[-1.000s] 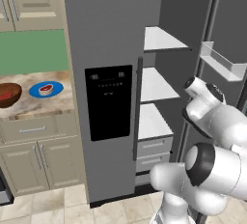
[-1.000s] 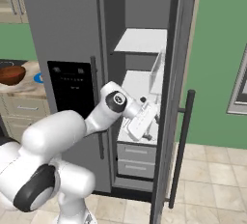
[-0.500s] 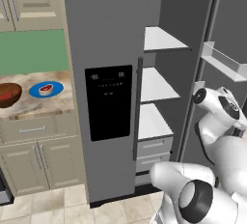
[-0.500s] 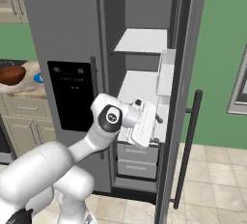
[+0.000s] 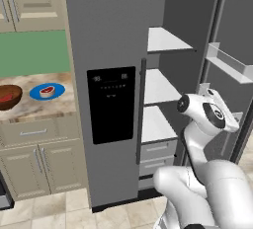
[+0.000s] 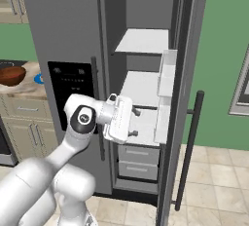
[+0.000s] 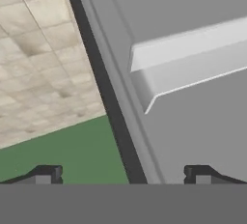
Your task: Place one of the steaks on the plate and the other in the bowl. Then place the bowl in the fridge.
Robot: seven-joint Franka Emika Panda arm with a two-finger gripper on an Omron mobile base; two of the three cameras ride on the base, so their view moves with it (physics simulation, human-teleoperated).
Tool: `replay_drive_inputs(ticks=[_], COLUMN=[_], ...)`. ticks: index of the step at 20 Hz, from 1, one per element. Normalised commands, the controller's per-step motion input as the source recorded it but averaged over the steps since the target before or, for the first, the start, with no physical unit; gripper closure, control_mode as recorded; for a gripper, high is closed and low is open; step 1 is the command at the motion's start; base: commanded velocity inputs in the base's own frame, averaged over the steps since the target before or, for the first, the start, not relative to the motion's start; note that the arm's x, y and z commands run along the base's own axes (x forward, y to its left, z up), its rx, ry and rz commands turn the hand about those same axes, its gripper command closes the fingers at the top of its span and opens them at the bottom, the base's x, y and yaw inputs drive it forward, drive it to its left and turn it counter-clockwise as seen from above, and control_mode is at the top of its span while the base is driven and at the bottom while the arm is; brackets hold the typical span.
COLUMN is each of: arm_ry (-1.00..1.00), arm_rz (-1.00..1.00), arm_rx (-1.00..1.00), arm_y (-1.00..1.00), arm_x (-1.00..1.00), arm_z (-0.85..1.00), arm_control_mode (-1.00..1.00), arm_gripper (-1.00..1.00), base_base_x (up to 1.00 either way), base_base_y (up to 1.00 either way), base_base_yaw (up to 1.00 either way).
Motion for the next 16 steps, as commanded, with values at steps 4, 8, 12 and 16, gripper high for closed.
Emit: replay_drive_inputs(ticks=[4,8,12,16], arm_ry=[-0.41,-0.69,-0.82,-0.78], arm_rz=[-0.19,-0.26,-0.35,-0.46], arm_rx=[0.17,0.27,0.64,0.83], arm_y=[0.67,0.43,0.25,0.01], arm_x=[0.66,0.5,0.32,0.2], arm_z=[-0.03,0.06,-0.07,-0.15], arm_control_mode=[-1.0,-1.0,-1.0,-1.0], arm_gripper=[-1.0,-1.0,-1.0,-1.0], base_base_x=[0.0,0.0,0.0,0.0], base_base_y=[0.0,0.0,0.0,0.0], base_base_yaw=[0.0,0.0,0.0,0.0])
